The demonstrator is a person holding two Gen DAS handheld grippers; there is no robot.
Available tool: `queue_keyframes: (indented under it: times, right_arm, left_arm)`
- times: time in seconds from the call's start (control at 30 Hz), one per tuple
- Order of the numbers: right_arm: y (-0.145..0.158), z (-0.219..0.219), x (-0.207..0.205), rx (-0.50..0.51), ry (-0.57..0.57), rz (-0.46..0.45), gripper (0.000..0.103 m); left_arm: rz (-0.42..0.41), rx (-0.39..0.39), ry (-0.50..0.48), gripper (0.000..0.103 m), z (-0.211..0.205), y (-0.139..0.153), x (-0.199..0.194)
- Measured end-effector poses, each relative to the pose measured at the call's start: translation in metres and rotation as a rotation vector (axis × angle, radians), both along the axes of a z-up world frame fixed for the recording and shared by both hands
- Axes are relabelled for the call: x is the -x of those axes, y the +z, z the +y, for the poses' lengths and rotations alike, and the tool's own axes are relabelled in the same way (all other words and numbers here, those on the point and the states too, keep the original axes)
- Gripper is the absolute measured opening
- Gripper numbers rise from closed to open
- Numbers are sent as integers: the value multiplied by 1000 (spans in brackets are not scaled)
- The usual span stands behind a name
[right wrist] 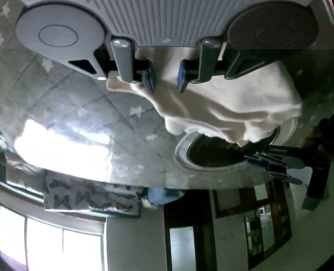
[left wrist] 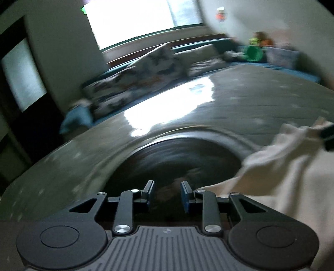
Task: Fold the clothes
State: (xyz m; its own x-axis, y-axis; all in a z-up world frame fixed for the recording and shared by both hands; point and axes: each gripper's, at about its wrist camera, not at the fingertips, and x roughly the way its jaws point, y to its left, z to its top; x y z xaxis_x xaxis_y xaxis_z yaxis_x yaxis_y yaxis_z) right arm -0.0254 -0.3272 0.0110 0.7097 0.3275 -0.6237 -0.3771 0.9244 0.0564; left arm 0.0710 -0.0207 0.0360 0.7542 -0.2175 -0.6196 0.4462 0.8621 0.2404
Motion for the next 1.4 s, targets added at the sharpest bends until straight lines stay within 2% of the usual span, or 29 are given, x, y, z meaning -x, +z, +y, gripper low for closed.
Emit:
queue_keyframes:
  times: [0.07,0.13,0.23,0.3,0.4,0.5,0.6,0.7,0.83,0.93,1.07,1.13,1.23,1.4]
  right_arm:
    - [7,2,1,-2,8,-20,23]
    - [11,5,-4,-5,11,-19,23]
    - [13,10,-12,-14,13,-9,24]
    - [11,14,-17,-27,17,3,24]
    - [5,19,-23,-8,18,12,26]
    - [-1,15,-28,-13,-8,28,26]
    - [1,9,-26,-24,-32,24,26]
    - [6,8,-22,-22,-32,5,30]
    - [9,15,-22,-37,-17,-13,31]
    - [5,23,-24,-30,-8,-6,33]
    - [-2,22,-26,-22,-28,8,33]
    - [-1,17,-26,-23,-51,5,33]
    - [5,8,-20,-33,-85,-12,34]
    - [11,-3,4,-84,-70,-29,40]
  left_arm:
    - [1,54,-3,28,6,8,9]
    - [5,134,-58,28,6,19,26]
    - [-3,198,-163,29,-5,28,53]
    - [-10,190,-242,30,-16,27,69]
    - [5,102,-272,31,-29,11,75]
    - [50,19,-201,30,-22,-10,65]
    - [78,66,-159,32,-6,-10,56]
    - [35,78,-140,31,-9,5,55]
    - [25,159,-204,31,-24,17,52]
    - [42,131,-232,30,-46,6,35]
    - [80,90,-163,30,-53,-15,7]
    - [98,120,-141,32,-48,-18,-1]
    - [93,127,-122,32,-45,-12,1]
    - [51,139,-106,32,-25,5,24]
